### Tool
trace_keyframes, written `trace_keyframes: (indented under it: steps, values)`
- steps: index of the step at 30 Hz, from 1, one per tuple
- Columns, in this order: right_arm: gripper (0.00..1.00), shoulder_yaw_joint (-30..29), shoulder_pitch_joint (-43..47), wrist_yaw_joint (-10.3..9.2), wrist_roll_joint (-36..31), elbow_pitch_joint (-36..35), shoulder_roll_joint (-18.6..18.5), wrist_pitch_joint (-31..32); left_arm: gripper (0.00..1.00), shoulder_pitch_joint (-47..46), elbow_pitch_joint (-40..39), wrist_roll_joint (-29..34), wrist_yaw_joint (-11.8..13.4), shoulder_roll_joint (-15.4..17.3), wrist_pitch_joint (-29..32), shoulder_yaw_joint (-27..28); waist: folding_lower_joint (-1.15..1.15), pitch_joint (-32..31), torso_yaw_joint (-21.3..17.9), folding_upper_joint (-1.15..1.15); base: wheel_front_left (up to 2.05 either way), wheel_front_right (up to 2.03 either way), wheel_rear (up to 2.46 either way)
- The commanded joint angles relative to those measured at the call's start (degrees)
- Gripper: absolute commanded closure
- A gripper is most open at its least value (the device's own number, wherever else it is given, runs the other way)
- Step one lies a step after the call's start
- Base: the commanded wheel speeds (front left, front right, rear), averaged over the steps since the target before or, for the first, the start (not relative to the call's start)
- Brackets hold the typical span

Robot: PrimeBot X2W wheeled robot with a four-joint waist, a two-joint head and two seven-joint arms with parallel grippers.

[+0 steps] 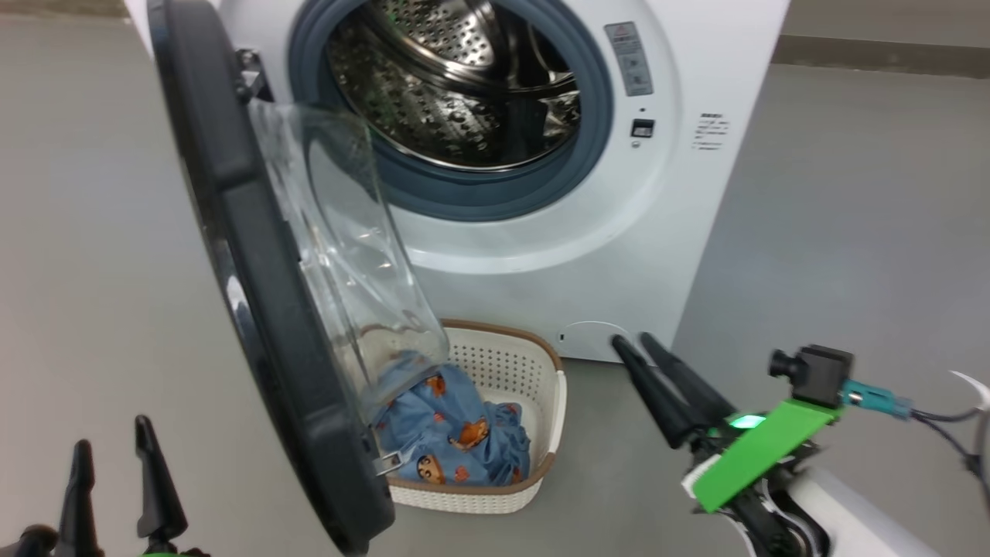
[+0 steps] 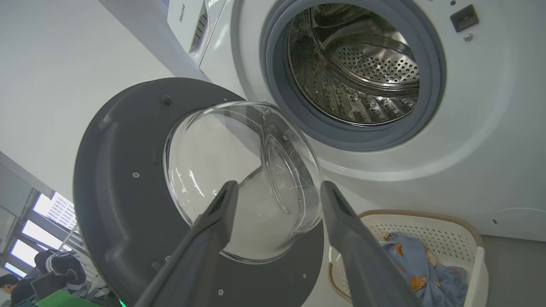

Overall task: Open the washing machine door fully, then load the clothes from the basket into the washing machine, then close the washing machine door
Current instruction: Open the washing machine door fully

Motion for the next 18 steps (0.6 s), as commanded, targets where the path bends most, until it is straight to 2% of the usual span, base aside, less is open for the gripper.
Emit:
trace_keyframes:
  steps: [1, 4, 5, 14, 18]
  values:
    - [0.0, 0.3, 1.1, 0.09, -3.7, 0.5, -1.6, -2.4, 0.0, -0.3, -1.1, 0.8, -0.2, 1.1, -0.5, 2.6, 0.0, -0.7, -1.8, 0.0, 0.0, 0.0, 0.0]
    - [0.0, -2.5, 1.8, 0.09, -11.6, 3.2, -3.1, -3.1, 0.0, 0.5, -1.4, 1.2, -0.2, 1.1, -0.5, 4.0, 0.0, -0.9, -3.4, 0.0, 0.0, 0.0, 0.0]
    - [0.0, -2.5, 1.8, 0.09, -11.6, 3.2, -3.1, -3.1, 0.0, 0.5, -1.4, 1.2, -0.2, 1.1, -0.5, 4.0, 0.0, -0.9, -3.4, 0.0, 0.0, 0.0, 0.0]
    - [0.0, -23.7, 12.0, 0.09, -41.3, 1.6, 1.7, -3.2, 0.0, 1.0, -0.9, 2.5, -0.9, 1.1, -0.5, 5.5, 0.0, -0.8, -5.5, 0.0, 0.0, 0.0, 0.0]
    - [0.0, -31.3, 16.4, 0.09, -51.3, -0.9, 4.7, -3.2, 0.0, 1.2, -0.2, 3.0, -1.3, 1.1, -0.5, 6.0, 0.0, -0.9, -6.3, 0.0, 0.0, 0.0, 0.0]
